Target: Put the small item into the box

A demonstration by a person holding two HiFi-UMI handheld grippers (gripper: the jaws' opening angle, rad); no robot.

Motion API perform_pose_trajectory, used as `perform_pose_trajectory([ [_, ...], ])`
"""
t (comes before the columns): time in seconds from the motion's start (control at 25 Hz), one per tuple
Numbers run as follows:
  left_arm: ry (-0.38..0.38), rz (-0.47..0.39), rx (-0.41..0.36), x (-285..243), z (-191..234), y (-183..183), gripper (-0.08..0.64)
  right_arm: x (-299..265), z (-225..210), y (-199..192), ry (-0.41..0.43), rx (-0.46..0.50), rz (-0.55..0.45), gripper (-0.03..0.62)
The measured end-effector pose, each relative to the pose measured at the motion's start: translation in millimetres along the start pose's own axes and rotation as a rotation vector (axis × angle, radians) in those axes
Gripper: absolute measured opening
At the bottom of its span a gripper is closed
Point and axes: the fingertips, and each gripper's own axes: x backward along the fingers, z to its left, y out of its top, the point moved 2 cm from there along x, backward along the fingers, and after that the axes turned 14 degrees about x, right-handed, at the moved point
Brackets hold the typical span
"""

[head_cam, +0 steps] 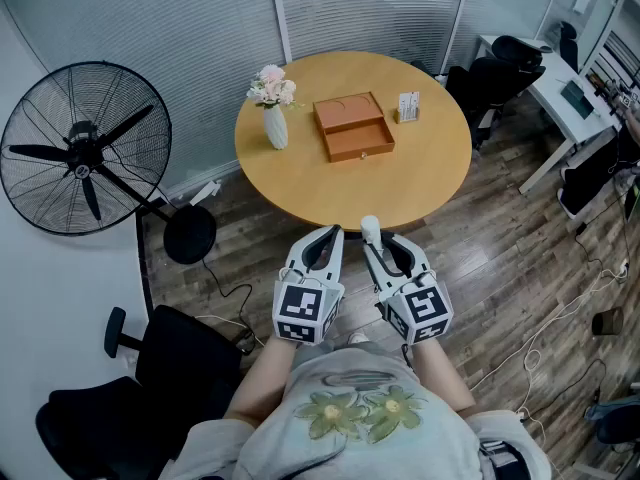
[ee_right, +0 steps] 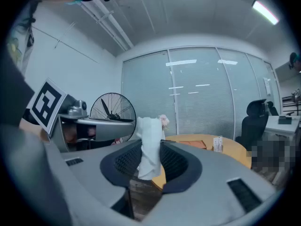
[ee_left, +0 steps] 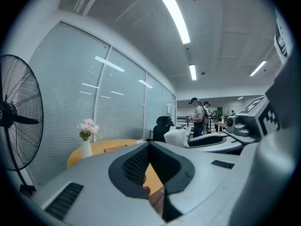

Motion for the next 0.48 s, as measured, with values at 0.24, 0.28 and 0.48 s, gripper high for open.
perform_pose_trajectory([
  [0.24,0.028,-0.017,0.002,-17,-12,-3,0.003,6,-21,-11,0.020,-0.009,-0.002,0.126],
  [0.28,0.034,-0.019,0.003,-19,-14,-5,0.003,7,-24,-13,0.027,-0.010,-0.001,0.126],
  [0.48,0.047,-0.016,0.007,-35,-25,-13,0.003,6,-40,-24,0.047,-0.012,-0.006,0.127],
])
